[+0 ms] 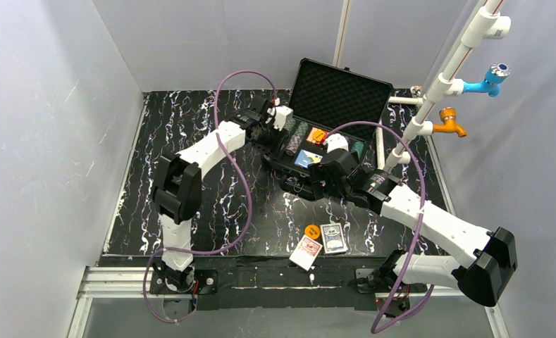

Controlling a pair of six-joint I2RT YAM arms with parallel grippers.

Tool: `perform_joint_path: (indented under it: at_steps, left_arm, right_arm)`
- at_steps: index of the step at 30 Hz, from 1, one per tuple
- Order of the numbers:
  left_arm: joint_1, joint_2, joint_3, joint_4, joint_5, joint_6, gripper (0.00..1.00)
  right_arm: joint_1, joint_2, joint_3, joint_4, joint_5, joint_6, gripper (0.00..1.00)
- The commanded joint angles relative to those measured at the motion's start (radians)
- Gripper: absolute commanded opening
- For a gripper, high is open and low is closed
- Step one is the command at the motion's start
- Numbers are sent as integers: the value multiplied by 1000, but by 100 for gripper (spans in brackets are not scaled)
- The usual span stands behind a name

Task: Pack up texas hold em set

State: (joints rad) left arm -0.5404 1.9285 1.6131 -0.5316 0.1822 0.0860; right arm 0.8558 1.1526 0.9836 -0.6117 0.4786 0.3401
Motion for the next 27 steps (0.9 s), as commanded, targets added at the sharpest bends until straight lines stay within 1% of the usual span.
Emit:
perform_joint_path:
  at_steps: [1, 19, 27]
  left_arm:
    - [13, 42, 120, -14, 23, 3, 0]
    - [30, 222, 329, -39, 10, 0, 0]
    - [31, 264, 375, -47, -4, -20, 0]
  right_arm:
    - [-6, -39, -11, 25, -2, -13, 100]
    - [-8, -36, -38, 24, -23, -6, 100]
    - [-9, -41, -45, 20, -21, -3, 100]
